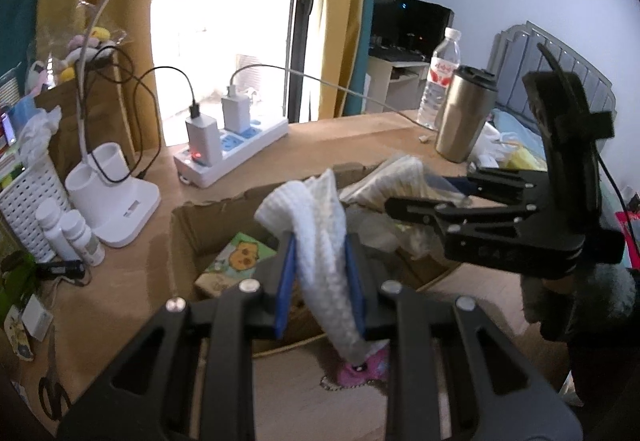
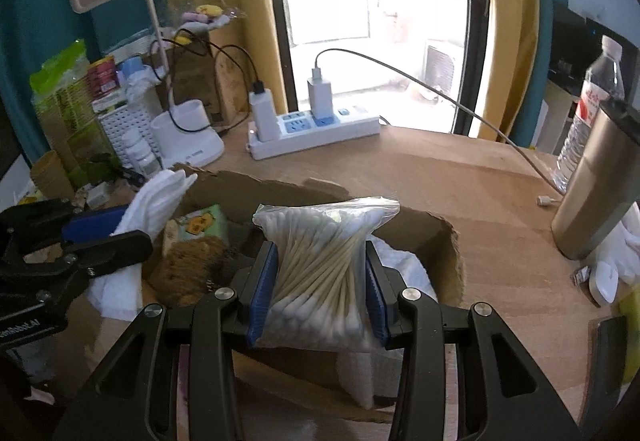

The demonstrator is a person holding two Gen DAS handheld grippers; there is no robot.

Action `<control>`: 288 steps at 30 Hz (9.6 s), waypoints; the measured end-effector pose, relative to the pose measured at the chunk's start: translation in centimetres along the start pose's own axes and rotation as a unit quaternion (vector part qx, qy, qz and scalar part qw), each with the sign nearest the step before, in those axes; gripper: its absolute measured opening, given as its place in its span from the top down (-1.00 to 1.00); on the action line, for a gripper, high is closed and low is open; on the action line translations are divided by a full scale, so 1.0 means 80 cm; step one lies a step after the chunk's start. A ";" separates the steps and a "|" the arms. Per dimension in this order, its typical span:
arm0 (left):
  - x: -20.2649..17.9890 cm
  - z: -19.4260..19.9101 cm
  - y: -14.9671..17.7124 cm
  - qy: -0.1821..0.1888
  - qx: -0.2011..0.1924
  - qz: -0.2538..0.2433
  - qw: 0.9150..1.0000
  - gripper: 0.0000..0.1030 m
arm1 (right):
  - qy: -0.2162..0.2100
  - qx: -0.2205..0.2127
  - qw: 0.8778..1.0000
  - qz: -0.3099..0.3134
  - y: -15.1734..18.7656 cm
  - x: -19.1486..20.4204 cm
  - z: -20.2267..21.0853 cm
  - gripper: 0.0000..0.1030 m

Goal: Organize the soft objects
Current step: 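Carry the white cloth with the left tool while the right tool carries the swab bag over the box, then lower the cloth into the box and open the left tool while the right tool releases the swab bag, then move both open tools from the box toward the pink plush and bubble wrap, then grasp the pink plush toy with the left tool while the right tool grasps the bubble wrap, then carry the pink plush with the left tool while the right tool carries the bubble wrap over the box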

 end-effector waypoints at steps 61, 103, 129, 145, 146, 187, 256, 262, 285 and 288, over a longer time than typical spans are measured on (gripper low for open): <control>-0.044 -0.051 -0.007 -0.002 0.038 -0.007 0.999 -0.19 | 0.053 -0.037 0.998 -0.025 0.020 -0.024 0.042 -0.19; -0.015 0.051 0.037 -0.002 -0.006 0.027 1.000 -0.25 | 0.081 -0.052 0.995 0.000 0.051 0.061 0.105 -0.35; -0.032 0.026 0.087 0.004 0.051 0.023 0.998 -0.26 | 0.071 -0.010 0.997 -0.042 0.111 0.041 0.084 -0.36; -0.045 -0.011 0.097 0.007 0.091 0.020 0.996 -0.27 | 0.034 0.036 0.998 -0.048 0.129 0.032 0.038 -0.35; -0.046 -0.013 0.096 0.007 0.092 0.019 0.996 -0.27 | 0.034 0.036 0.998 -0.048 0.129 0.031 0.038 -0.34; -0.072 -0.013 0.094 0.026 0.089 -0.008 0.996 -0.27 | 0.028 0.023 0.998 -0.053 0.136 0.020 0.063 0.25; 0.040 0.019 0.016 -0.025 0.006 0.070 0.997 -0.27 | -0.023 -0.025 0.999 0.021 0.017 0.071 0.051 0.25; 0.047 0.019 0.005 -0.029 -0.005 0.076 0.997 -0.27 | -0.023 -0.023 0.999 0.020 0.012 0.066 0.046 0.25; 0.044 0.015 -0.011 -0.031 -0.026 0.061 0.997 -0.29 | -0.027 -0.023 0.999 0.013 0.004 0.057 0.035 0.25; 0.045 0.006 -0.002 -0.032 -0.012 0.065 0.997 -0.29 | -0.028 -0.020 0.999 0.013 0.005 0.057 0.033 0.25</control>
Point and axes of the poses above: each gripper's, at about its wrist camera, not at the fingertips, and z roughly against the way its jaws point, x to its left, y to its underside, the point moved 3 cm from there along -z, roughly the way its jaws point, and after that the axes turned 11 degrees about -y, right-handed, at the moved point
